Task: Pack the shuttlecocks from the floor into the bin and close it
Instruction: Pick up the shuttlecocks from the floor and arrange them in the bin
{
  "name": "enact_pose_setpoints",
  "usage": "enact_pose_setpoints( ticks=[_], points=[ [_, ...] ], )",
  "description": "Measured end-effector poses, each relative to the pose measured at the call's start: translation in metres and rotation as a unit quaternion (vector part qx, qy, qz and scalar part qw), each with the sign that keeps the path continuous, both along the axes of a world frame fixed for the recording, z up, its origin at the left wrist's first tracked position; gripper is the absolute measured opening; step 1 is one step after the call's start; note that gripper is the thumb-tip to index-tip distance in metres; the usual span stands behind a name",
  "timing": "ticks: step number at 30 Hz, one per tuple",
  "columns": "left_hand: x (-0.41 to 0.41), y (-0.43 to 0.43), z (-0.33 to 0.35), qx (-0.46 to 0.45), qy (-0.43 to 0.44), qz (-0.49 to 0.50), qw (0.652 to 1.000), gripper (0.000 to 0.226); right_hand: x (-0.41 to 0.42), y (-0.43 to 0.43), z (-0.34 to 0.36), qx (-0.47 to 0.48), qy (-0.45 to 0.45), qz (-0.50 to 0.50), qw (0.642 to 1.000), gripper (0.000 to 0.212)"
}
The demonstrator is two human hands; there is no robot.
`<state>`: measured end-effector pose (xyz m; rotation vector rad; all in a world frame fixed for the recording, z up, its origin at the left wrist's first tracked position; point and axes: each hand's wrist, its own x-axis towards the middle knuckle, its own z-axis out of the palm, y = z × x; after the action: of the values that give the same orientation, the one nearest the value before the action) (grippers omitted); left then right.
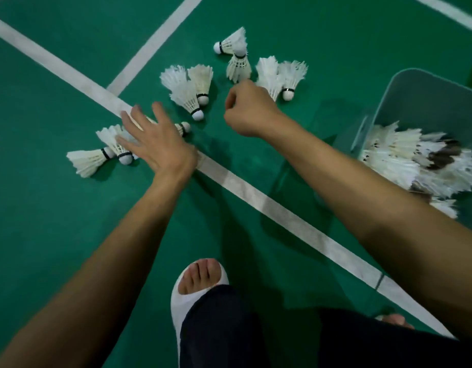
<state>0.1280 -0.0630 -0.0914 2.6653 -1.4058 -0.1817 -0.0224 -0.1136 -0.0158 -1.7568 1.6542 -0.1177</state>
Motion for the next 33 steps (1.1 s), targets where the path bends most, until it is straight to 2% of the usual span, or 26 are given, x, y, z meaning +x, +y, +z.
enact_pose_setpoints(
  ticks=[3,6,9,13,17,22,26,28,30,33],
  points=[
    [0.052,-0.012,-0.011,0.089,0.002,-0.021,0.996,0.098,0.037,-0.012,-0.017,-0.015,0.008,0.040,0.999,0.030],
    [0.085,-0.011,-0.022,0.132,0.015,-0.113,0.985,0.080,0.075,-0.021,-0.035,-0.030,0.000,0.084,0.996,0.037],
    [0.090,-0.003,-0.027,0.097,-0.009,-0.153,0.983,0.061,0.099,-0.018,-0.052,-0.050,0.000,0.133,0.990,0.046],
    [0.079,0.000,-0.025,0.034,0.021,-0.127,0.991,0.041,0.103,-0.015,-0.064,-0.068,0.025,0.158,0.985,0.043],
    [0.068,0.010,-0.029,-0.005,0.033,-0.156,0.987,0.043,0.087,-0.015,-0.053,0.000,0.051,0.195,0.979,0.033],
    [0.050,0.019,-0.025,-0.036,0.056,-0.189,0.980,0.048,0.064,-0.010,-0.045,-0.001,0.099,0.189,0.977,0.030],
    [0.033,0.017,-0.007,-0.009,0.113,-0.231,0.966,0.060,0.043,-0.005,-0.023,0.017,0.160,0.175,0.971,0.047],
    [0.026,0.018,0.002,-0.019,0.133,-0.235,0.963,0.050,0.031,0.001,-0.005,0.041,0.191,0.155,0.968,0.048],
    [0.022,0.021,0.009,-0.058,0.085,-0.224,0.969,0.039,0.019,0.006,0.009,0.079,0.218,0.130,0.964,0.045],
    [0.026,0.025,0.010,-0.082,0.037,-0.164,0.982,0.042,0.002,0.012,0.016,0.093,0.223,0.088,0.966,0.028]
  ],
)
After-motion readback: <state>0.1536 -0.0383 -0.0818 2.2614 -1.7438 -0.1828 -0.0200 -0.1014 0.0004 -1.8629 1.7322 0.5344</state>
